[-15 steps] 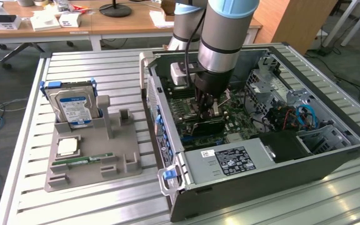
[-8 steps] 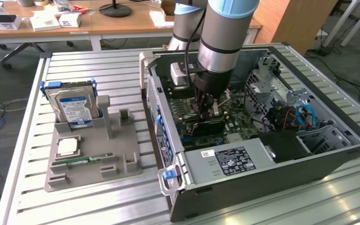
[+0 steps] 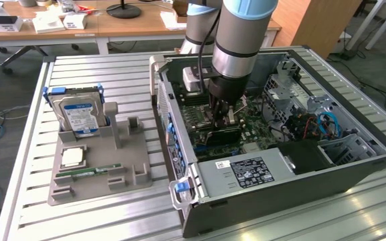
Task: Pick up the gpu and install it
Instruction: 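Press down on the gpu until it lock into place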
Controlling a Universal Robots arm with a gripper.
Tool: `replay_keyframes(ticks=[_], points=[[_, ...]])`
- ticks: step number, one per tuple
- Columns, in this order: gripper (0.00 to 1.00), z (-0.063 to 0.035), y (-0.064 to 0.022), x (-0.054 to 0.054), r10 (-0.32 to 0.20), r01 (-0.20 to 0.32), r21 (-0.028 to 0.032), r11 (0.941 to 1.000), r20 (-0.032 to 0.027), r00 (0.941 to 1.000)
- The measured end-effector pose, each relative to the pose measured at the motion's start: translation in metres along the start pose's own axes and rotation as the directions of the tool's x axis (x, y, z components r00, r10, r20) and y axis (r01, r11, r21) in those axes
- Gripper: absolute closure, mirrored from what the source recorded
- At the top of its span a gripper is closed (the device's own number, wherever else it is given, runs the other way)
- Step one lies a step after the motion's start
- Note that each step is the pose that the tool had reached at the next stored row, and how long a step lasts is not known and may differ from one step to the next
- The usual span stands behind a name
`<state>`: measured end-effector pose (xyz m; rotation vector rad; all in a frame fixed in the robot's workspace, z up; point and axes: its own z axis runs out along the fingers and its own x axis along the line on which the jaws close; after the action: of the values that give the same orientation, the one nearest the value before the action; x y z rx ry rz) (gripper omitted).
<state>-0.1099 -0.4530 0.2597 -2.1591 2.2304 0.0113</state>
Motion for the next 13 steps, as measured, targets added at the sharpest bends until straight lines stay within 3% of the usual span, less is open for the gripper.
replay_keyframes(ticks=[2,13], points=[[0.89,-0.0023,0.0000,0.000,0.000,0.000,0.0013,1.0000,0.0020,1.0000],[0.89,-0.0234,-0.0005,0.000,0.000,0.000,0.0001,1.0000,-0.0028,1.0000]])
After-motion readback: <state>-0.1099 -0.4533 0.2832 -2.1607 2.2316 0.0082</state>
